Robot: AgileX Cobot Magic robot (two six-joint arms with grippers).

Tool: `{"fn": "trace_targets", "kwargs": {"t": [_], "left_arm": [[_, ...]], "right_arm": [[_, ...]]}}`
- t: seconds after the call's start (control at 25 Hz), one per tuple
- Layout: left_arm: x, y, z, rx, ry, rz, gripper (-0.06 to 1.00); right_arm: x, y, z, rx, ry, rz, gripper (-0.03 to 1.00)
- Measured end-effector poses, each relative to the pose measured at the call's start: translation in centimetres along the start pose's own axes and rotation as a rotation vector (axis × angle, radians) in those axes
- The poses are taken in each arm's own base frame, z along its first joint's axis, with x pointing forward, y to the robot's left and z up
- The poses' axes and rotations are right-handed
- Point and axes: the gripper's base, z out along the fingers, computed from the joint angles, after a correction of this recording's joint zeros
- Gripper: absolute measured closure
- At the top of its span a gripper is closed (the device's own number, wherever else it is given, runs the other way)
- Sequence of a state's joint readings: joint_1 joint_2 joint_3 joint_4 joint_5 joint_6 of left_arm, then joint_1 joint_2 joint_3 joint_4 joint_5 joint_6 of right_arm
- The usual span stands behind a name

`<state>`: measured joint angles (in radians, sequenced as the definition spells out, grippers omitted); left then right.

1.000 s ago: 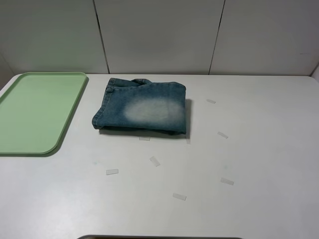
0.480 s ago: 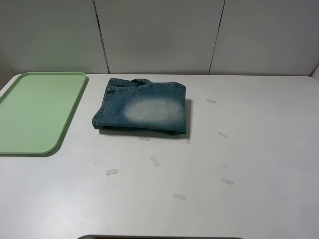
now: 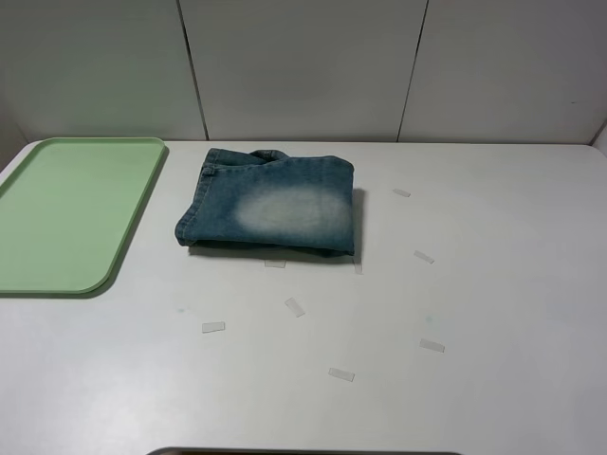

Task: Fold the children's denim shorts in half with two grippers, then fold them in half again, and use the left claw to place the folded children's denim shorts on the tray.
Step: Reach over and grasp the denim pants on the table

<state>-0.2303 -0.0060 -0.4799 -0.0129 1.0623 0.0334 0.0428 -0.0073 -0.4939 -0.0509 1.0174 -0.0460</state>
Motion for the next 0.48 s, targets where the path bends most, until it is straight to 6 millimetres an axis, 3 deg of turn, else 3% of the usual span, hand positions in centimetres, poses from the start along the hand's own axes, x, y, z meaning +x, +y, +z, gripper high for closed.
{"fn": "trace_targets", "kwargs": {"t": [0.48], "left_arm": [[0.00, 0.00, 0.00, 0.000, 0.000, -0.001, 0.13]], "right_arm": [[0.00, 0.00, 0.00, 0.000, 0.000, 0.000, 0.27]]}}
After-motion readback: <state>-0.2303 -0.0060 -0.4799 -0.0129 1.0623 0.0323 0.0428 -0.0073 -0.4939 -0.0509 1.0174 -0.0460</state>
